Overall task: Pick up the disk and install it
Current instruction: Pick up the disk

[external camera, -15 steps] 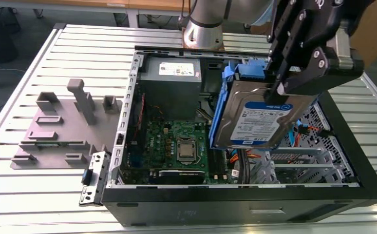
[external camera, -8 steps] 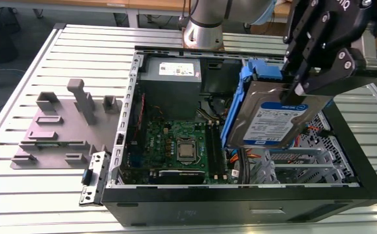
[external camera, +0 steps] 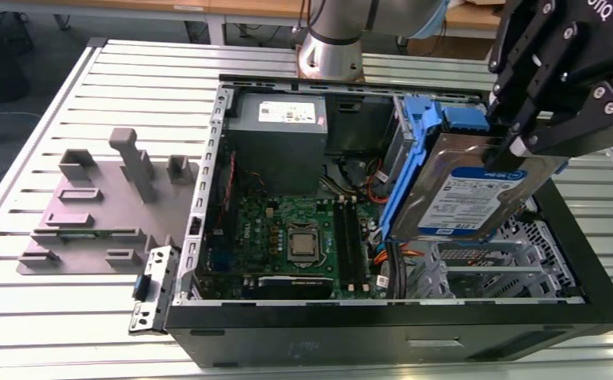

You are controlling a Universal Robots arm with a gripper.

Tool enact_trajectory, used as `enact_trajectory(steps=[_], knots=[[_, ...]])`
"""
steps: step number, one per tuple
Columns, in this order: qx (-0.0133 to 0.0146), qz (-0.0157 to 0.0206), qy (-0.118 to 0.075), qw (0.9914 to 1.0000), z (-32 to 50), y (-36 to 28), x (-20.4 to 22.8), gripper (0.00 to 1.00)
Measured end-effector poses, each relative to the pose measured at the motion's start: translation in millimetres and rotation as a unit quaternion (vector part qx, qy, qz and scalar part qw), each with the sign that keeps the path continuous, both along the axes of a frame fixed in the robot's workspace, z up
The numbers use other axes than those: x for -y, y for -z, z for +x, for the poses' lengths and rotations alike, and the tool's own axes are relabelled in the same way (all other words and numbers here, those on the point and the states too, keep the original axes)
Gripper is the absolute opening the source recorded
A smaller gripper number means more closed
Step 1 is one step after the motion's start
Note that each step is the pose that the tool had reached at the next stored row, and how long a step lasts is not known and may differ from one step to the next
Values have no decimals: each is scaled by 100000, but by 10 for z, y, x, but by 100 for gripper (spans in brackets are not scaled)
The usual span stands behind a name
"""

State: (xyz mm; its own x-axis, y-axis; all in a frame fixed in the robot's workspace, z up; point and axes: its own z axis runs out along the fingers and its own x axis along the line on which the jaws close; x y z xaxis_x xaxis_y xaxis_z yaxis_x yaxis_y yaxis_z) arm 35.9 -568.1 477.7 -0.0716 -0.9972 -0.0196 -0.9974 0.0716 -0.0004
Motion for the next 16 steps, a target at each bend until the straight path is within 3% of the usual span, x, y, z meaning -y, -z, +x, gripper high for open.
enact_trajectory(steps=[16], knots=[[-62,-37,6,100000,417,29,0,35]])
